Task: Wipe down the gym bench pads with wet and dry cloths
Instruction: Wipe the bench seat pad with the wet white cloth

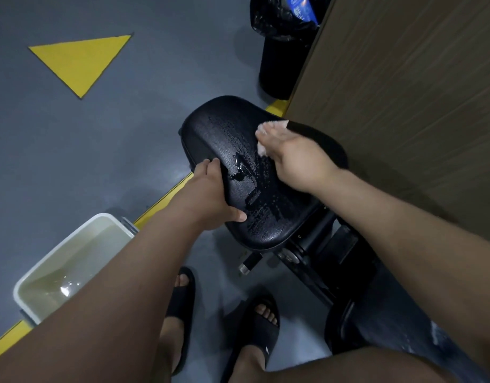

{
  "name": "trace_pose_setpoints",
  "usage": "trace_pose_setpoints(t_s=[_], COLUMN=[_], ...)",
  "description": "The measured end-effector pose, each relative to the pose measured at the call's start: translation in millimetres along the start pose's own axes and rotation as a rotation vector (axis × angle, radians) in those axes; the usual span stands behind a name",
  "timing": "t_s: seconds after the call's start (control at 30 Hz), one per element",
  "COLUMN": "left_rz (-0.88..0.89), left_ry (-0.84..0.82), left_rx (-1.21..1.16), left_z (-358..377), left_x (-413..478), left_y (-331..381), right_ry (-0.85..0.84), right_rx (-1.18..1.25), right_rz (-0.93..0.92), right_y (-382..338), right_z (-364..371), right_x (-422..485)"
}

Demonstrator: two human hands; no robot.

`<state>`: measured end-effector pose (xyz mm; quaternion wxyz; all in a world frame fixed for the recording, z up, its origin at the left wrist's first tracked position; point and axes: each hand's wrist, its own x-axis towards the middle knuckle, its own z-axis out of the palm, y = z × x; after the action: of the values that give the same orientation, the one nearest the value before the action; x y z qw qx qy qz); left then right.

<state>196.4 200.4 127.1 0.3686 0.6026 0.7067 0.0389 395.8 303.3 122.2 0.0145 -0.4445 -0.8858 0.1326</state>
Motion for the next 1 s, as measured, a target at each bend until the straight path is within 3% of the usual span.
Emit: trace_pose_setpoints(t_s=[0.17,0.27,0.43,0.57,0.67,0.87,1.0], left_rz=[0.000,-0.004,0.006,0.004,0.007,0.008,-0.001], left_ry=[-0.005,-0.002,0.007,0.007,0.009,0.017,0.018], left_rx=[-0.011,-0.021,-0.008,-0.009,-0.001,0.010,-0.001], left_z=[-1,-1,0,0,-1,-2,-2], left_x=[-1,-2,-2,-2,-3,-5,-5], left_y=[1,1,3,2,3,4,5], right_ry=[-0.031,-0.079,-0.009,-0.061,-0.042,0.052,-0.064], right_rx=[-0.019,-0.044,0.009,-0.024,-0.031,0.015,-0.031], right_rz=[-0.177,-0.186,0.040,0.254,0.290,-0.064,-0.275], right_y=[-23,-19,21,40,36,-7,-26], right_z=[15,15,-4,-15,-15,10,16], right_x=[-106,-120,-43,16,24,-70,-131])
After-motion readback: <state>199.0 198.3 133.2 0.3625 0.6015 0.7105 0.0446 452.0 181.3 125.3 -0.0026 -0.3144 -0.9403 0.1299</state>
